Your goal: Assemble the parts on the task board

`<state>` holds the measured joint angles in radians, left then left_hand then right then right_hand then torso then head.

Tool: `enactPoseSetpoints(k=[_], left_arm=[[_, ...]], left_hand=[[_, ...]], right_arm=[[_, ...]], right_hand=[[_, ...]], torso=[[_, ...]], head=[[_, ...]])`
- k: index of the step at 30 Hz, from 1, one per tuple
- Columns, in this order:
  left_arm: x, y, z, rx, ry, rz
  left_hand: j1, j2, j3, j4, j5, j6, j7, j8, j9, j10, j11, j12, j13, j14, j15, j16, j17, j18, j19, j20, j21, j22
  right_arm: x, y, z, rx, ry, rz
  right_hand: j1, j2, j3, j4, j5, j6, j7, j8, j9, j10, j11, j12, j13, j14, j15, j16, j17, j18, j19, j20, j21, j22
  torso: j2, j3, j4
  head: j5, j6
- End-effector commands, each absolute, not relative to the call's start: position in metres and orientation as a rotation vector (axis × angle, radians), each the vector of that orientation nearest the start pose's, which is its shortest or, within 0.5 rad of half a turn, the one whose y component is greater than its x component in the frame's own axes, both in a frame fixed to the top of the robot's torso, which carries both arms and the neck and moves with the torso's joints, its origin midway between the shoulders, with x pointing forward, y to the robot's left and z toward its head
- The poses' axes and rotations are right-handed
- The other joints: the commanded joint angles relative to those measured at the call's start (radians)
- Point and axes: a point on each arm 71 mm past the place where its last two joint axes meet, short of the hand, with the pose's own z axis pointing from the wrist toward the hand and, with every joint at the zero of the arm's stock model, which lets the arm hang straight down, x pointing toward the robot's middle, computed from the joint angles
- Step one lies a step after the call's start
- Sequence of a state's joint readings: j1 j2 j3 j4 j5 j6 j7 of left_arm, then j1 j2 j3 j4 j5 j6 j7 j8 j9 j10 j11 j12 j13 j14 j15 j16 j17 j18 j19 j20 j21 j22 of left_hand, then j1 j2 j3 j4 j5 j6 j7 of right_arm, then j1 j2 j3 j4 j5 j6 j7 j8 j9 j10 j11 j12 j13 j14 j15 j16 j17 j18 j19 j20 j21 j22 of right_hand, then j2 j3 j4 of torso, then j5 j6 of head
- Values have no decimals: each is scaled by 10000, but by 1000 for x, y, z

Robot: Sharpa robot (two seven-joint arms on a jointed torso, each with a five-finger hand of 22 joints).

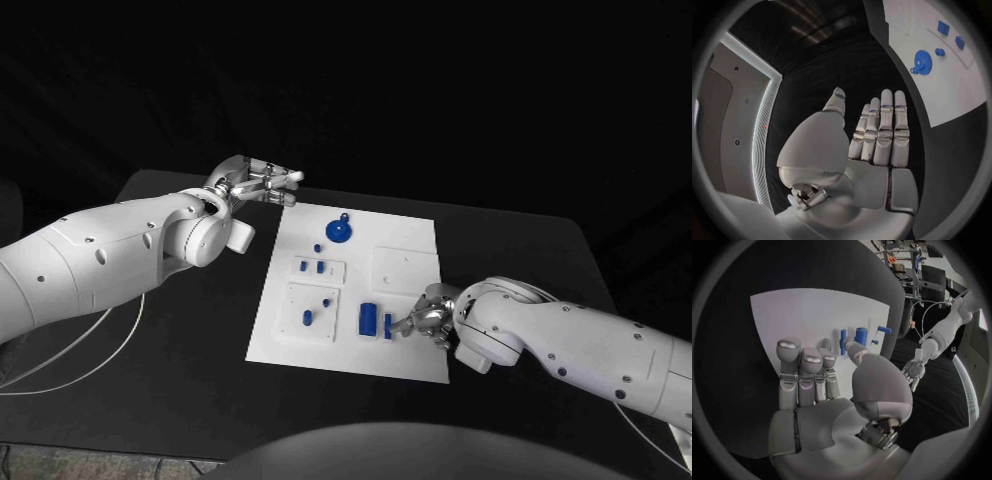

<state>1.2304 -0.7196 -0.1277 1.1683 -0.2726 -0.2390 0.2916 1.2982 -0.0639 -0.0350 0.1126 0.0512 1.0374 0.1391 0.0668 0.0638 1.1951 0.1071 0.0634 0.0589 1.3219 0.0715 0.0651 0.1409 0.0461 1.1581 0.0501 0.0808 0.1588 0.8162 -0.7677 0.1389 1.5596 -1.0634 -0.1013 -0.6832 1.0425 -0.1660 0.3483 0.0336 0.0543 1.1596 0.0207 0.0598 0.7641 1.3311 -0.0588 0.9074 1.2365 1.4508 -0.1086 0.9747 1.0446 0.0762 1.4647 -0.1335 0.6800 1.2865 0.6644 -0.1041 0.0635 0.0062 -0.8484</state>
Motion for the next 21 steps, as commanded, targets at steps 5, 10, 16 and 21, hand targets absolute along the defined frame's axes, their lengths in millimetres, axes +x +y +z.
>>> enactPoseSetpoints(k=[5,10,16,21], left_arm=[[544,252,-213,-9182,15152,-12169],[546,251,-217,-9741,14775,-12156],[556,249,-220,-10207,14458,-12269],[566,252,-222,-10492,14101,-12191]], left_hand=[[106,158,18,-85,2,42,-37,-30,14,-31,-16,-42,14,-116,8,-33,4,-68,-77,72,-38,-49],[180,263,7,-241,13,101,-42,-31,13,-276,64,-44,11,-443,113,-44,-77,-92,-271,151,-112,-138],[293,501,-14,-469,32,160,-68,-35,10,-468,134,-47,8,-1045,282,-43,-300,-62,-658,339,-147,-316],[297,765,-212,-805,57,135,-124,-28,11,-548,105,-47,5,-1253,296,-35,-620,62,-903,461,50,-406]], right_arm=[[426,-196,-313,6777,22068,7591],[458,-220,-294,7760,19442,9482],[502,-252,-276,8879,16802,10461],[529,-270,-270,9569,15255,10903]], right_hand=[[380,233,-294,-47,256,-196,88,38,-372,-340,140,-845,-516,-121,64,-783,-574,-98,419,88,-948,-380],[706,997,-1780,-546,1433,-429,228,30,-1171,-761,216,-1925,-1445,-278,144,-1583,-1126,80,323,191,-2160,-922],[1403,1675,-2730,-1266,2229,-764,385,0,-1944,-1136,367,-3217,-3137,-589,273,-2386,-1715,166,75,349,-4345,-2258],[1590,1961,-2986,-1566,2109,-937,539,23,-2704,-1475,552,-3918,-4540,-1145,502,-2977,-2239,105,-223,544,-5154,-3023]], torso=[[-62,-11,-34],[-206,-11,-48],[-479,14,-43],[-629,75,-92]], head=[[-305,566],[-490,1027],[-592,1608],[-556,1932]])
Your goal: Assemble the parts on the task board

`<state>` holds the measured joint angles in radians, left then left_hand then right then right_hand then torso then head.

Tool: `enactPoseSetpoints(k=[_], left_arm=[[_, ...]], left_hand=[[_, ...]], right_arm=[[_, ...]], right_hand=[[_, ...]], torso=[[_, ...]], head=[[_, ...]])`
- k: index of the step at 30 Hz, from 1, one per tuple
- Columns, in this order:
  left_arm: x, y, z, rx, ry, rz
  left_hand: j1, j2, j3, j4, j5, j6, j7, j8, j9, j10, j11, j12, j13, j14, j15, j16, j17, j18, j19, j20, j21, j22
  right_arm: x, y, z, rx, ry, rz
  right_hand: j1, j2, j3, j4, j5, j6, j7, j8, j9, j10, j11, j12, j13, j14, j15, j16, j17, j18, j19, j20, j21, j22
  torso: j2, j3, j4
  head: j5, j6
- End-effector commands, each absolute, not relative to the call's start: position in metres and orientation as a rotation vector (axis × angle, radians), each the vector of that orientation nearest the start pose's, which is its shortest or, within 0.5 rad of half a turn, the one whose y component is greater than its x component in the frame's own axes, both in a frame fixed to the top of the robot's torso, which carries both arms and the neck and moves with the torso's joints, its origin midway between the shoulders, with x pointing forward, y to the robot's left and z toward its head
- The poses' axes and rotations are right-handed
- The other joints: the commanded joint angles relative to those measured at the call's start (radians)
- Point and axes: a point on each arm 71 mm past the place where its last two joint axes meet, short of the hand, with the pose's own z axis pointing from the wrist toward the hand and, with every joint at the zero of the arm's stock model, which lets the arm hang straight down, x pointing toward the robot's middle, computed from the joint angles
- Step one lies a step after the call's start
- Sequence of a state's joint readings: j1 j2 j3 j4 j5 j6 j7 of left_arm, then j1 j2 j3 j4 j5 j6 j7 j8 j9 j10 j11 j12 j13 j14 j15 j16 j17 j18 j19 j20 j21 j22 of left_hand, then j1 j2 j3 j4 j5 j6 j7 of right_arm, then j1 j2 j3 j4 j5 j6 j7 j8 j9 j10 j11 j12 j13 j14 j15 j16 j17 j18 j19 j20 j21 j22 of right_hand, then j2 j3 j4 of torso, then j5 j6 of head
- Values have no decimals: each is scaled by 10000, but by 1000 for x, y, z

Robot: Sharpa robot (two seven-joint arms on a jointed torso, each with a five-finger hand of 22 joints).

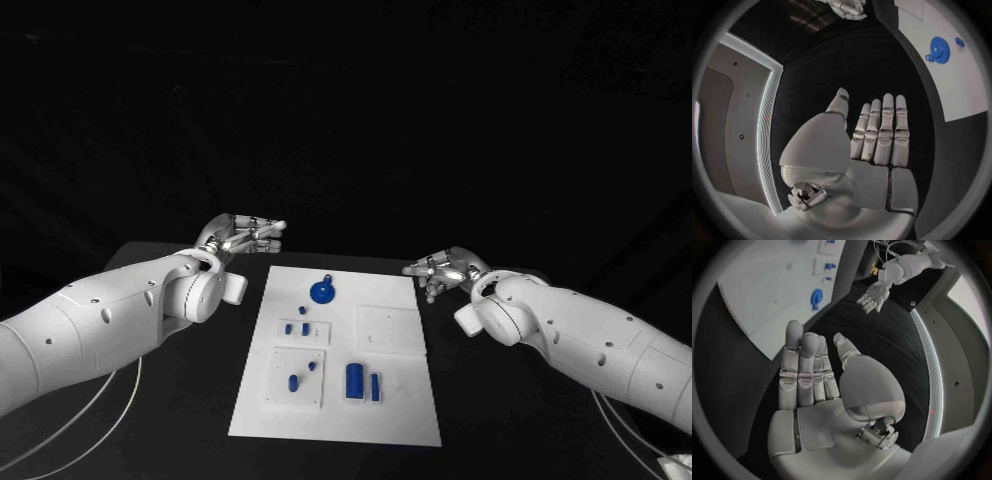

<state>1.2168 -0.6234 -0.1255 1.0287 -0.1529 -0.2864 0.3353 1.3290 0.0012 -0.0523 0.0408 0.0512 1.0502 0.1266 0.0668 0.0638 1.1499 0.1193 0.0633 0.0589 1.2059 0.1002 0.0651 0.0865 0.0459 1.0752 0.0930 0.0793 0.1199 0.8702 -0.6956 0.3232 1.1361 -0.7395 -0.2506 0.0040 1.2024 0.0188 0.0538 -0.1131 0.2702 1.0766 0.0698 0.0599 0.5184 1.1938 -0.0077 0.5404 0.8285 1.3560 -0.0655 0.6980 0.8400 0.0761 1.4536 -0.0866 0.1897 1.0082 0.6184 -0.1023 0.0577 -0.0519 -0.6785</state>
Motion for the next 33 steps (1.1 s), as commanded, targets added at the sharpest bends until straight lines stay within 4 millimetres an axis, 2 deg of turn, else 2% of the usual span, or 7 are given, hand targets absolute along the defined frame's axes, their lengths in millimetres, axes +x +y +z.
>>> enactPoseSetpoints(k=[1,15,18,19,22,24,33], left_arm=[[566,253,-222,-10506,14077,-12178],[579,261,-227,-10733,13815,-11862],[577,263,-227,-10657,13920,-11537],[576,262,-227,-10680,13892,-11556],[571,258,-229,-10756,13799,-11618],[567,254,-231,-10829,13710,-11675],[523,223,-236,-11433,12977,-12054]], left_hand=[[-14,114,-54,-103,56,-15,3,-36,8,-114,-15,-48,3,-133,16,-43,-98,74,-75,39,80,-19],[-103,63,-7,-157,46,-250,-5,-42,-2,-773,62,-51,-10,-1165,193,-49,-220,704,-474,675,72,-339],[-4547,-12,523,-408,-512,-10502,-1266,-668,-638,-4406,-1193,-633,-589,-4863,-1002,-651,-865,-459,-10752,-930,-793,-1199],[-4964,-12,523,-408,-512,-10502,-1266,-668,-638,-11499,-1193,-633,-589,-12059,-1002,-651,-865,-459,-10752,-930,-793,-1199],[-5869,-12,523,-408,-512,-10502,-1266,-668,-638,-11499,-1193,-633,-589,-12059,-1002,-651,-865,-459,-10752,-930,-793,-1199],[-13290,-12,523,-408,-512,-10502,-1266,-668,-638,-11499,-1193,-633,-589,-12059,-1002,-651,-865,-459,-10752,-930,-793,-1199],[-13290,-12,523,-408,-512,-10502,-1266,-668,-638,-11499,-1193,-633,-589,-12059,-1002,-651,-865,-459,-10752,-930,-793,-1199]], right_arm=[[530,-271,-270,9641,15162,10951],[551,-275,-281,11172,13701,11956],[549,-275,-282,11079,14233,11167],[549,-273,-281,11066,14171,11215],[548,-268,-275,11032,13968,11370],[546,-263,-270,11010,13783,11510],[519,-226,-239,11192,12619,12322]], right_hand=[[32,155,-41,-145,-54,-199,96,22,-413,-217,97,-485,-777,-424,153,-413,-342,79,-294,142,-458,-408],[209,465,1403,-1244,-1279,-644,613,32,-4548,-1401,1383,-4790,-7708,-3034,1932,-6367,-7787,955,-4907,2871,-1158,-9333],[-3912,-188,-538,1131,-2702,-10766,-698,-599,-5184,-11938,77,-5404,-8285,-13560,655,-6980,-8400,-761,-14536,866,-1897,-10082],[-4300,-188,-538,1131,-2702,-10766,-698,-599,-5184,-11938,77,-5404,-8285,-13560,655,-6980,-8400,-761,-14536,866,-1897,-10082],[-12024,-188,-538,1131,-2702,-10766,-698,-599,-5184,-11938,77,-5404,-8285,-13560,655,-6980,-8400,-761,-14536,866,-1897,-10082],[-12024,-188,-538,1131,-2702,-10766,-698,-599,-5184,-11938,77,-5404,-8285,-13560,655,-6980,-8400,-761,-14536,866,-1897,-10082],[-12024,-188,-538,1131,-2702,-10766,-698,-599,-5184,-11938,77,-5404,-8285,-13560,655,-6980,-8400,-761,-14536,866,-1897,-10082]], torso=[[-178,66,-37],[-443,343,-21],[-407,303,-72],[-430,352,-106],[-506,516,-222],[-579,673,-332],[-742,1023,-577]], head=[[24,262],[166,767],[141,671],[167,679],[253,705],[335,730],[519,785]])
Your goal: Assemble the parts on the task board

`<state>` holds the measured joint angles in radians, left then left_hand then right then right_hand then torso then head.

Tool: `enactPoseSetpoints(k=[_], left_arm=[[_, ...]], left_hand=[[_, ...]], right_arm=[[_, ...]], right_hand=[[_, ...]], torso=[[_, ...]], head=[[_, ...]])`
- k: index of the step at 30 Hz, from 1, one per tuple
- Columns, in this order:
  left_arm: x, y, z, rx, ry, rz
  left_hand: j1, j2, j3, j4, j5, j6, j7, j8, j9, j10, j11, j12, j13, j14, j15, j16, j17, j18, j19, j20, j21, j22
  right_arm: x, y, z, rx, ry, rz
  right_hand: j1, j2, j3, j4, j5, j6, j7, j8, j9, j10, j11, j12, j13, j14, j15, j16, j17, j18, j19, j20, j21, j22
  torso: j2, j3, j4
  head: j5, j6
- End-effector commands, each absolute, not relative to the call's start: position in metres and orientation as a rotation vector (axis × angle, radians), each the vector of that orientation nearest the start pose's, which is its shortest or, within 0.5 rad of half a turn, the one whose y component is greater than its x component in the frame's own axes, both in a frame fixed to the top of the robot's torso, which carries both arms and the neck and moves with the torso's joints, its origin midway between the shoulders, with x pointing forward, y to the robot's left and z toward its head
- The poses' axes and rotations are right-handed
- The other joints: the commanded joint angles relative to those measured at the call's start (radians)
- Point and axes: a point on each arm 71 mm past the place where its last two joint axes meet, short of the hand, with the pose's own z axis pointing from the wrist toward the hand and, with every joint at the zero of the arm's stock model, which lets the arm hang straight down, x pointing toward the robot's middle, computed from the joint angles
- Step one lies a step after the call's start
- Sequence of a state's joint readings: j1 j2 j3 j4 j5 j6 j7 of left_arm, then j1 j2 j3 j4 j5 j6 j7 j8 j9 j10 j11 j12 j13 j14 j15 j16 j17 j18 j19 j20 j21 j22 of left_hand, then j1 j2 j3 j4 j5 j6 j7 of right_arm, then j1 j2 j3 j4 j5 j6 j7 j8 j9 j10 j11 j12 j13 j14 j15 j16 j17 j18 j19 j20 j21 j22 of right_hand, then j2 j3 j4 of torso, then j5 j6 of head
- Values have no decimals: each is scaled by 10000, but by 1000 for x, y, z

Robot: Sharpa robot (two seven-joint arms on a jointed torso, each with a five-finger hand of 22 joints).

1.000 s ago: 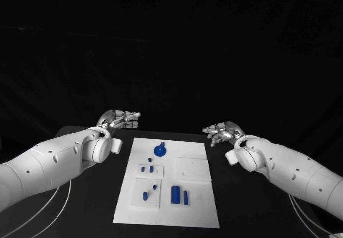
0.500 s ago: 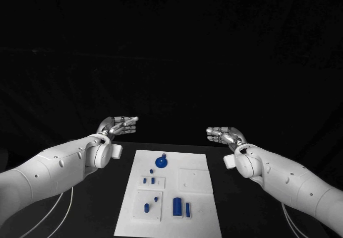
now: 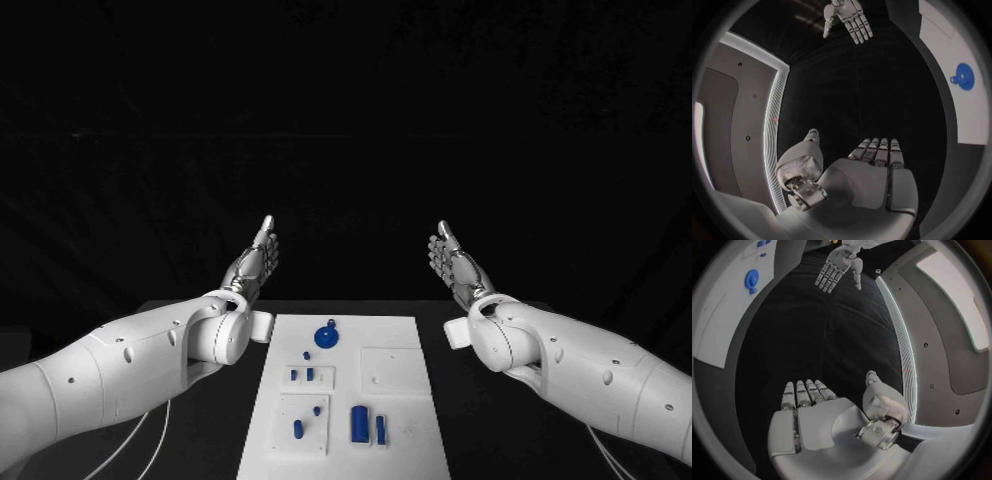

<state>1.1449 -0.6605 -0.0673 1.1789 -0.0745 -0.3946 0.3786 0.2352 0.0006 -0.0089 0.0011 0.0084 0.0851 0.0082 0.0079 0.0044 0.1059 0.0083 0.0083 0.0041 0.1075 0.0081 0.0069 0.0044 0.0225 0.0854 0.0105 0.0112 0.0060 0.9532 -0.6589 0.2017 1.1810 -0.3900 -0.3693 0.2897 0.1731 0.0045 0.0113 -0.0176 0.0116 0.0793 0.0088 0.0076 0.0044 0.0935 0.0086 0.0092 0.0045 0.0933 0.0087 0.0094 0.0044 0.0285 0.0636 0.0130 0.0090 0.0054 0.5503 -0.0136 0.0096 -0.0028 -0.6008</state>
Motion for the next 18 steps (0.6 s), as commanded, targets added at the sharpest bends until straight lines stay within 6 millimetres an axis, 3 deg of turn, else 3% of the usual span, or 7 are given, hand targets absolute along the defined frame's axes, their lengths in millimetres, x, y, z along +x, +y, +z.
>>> enactPoseSetpoints(k=[1,9,18], left_arm=[[518,220,-235,-11503,12892,-12088],[477,199,-229,-11945,12355,-12254],[462,192,-224,-12089,12178,-12289]], left_hand=[[-2352,-6,89,-11,-84,-851,-82,-79,-44,-1059,-83,-83,-41,-1075,-81,-69,-44,-225,-854,-105,-112,-60],[-2352,-6,89,-11,-84,-851,-82,-79,-44,-1059,-83,-83,-41,-1075,-81,-69,-44,-225,-854,-105,-112,-60],[-2352,-6,89,-11,-84,-851,-82,-79,-44,-1059,-83,-83,-41,-1075,-81,-69,-44,-225,-854,-105,-112,-60]], right_arm=[[515,-222,-237,11253,12527,12371],[477,-199,-226,11833,12185,12406],[462,-192,-224,12089,12178,12289]], right_hand=[[-1731,-45,-113,176,-116,-793,-88,-76,-44,-935,-86,-92,-45,-933,-87,-94,-44,-285,-636,-130,-90,-54],[-1731,-45,-113,176,-116,-793,-88,-76,-44,-935,-86,-92,-45,-933,-87,-94,-44,-285,-636,-130,-90,-54],[-1731,-45,-113,176,-116,-793,-88,-76,-44,-935,-86,-92,-45,-933,-87,-94,-44,-285,-636,-130,-90,-54]], torso=[[-61,136,-96],[-61,136,-96],[-61,136,-96]], head=[[28,8],[28,8],[28,8]])
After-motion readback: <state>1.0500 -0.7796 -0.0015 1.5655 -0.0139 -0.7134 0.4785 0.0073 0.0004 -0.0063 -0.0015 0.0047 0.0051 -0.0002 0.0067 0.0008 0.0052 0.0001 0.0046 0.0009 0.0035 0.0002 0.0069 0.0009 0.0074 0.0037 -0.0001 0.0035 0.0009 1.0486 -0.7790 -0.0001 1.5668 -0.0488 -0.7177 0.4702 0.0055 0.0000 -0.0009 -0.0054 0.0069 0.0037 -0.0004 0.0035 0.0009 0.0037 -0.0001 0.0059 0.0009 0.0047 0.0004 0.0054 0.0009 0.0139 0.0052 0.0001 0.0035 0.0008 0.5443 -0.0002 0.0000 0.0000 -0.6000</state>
